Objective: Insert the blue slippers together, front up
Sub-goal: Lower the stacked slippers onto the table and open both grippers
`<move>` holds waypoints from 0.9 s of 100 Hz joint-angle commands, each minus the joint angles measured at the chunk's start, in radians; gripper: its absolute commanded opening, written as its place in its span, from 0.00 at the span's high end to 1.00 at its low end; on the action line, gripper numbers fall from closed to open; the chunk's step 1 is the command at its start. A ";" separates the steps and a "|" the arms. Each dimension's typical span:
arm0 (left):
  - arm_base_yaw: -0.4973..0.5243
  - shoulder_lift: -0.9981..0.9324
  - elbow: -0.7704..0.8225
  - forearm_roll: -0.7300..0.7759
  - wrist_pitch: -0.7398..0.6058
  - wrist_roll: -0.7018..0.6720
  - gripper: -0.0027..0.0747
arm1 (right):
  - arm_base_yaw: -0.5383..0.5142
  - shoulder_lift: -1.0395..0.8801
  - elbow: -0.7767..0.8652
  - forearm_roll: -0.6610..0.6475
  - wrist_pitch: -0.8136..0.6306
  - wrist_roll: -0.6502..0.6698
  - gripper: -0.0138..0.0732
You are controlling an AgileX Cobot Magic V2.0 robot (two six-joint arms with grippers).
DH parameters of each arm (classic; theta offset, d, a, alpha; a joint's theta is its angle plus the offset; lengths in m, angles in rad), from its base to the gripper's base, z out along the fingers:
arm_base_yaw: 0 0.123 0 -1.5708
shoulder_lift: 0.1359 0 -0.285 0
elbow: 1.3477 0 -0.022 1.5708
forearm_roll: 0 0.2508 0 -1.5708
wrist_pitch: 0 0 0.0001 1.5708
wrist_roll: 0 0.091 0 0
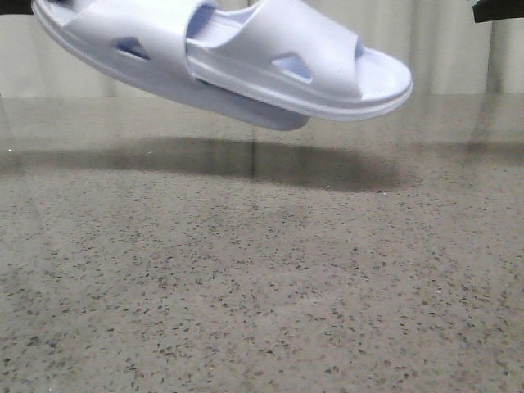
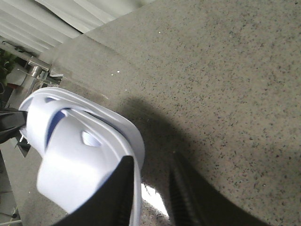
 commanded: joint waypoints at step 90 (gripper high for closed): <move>0.058 0.054 -0.033 0.188 -0.128 0.124 0.41 | -0.006 -0.069 -0.033 -0.016 0.121 0.016 0.67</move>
